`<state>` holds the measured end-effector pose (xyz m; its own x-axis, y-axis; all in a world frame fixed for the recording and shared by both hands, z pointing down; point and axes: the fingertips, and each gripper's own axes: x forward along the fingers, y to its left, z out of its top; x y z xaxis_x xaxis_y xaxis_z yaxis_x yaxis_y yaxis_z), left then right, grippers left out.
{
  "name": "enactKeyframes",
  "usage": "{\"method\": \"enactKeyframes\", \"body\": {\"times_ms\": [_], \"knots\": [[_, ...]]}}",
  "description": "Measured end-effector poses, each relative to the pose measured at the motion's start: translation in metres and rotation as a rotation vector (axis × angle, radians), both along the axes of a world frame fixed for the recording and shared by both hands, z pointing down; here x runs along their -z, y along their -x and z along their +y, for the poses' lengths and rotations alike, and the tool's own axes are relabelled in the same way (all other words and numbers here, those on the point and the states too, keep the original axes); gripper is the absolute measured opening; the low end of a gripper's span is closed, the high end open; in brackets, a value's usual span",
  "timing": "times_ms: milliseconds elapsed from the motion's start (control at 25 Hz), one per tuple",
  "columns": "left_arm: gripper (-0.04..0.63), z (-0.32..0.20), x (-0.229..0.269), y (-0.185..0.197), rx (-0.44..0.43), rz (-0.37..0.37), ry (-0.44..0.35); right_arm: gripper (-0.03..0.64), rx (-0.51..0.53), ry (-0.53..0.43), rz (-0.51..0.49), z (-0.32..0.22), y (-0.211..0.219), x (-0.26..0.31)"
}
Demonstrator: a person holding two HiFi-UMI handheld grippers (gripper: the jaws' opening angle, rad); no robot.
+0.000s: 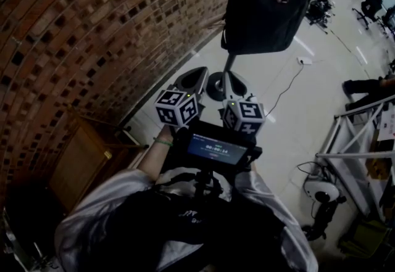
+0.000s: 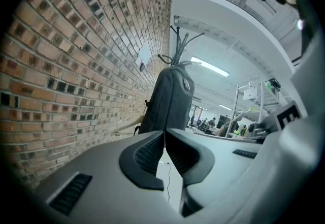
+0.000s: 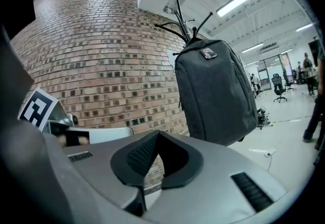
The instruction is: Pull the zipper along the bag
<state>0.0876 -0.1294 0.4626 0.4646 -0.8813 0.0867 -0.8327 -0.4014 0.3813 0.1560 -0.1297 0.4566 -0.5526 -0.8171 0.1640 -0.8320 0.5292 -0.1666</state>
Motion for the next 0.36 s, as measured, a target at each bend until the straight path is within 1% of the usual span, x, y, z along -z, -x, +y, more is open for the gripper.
{"method": "enactKeyframes", "body": {"times_ms": [360], "knots": [[0.018,0.0026,-0.0022,0.0015,-0.01,-0.01,0.002,0.003,-0.008,0.005,-0.001,0.0019,0.0016,-0.0011]]}}
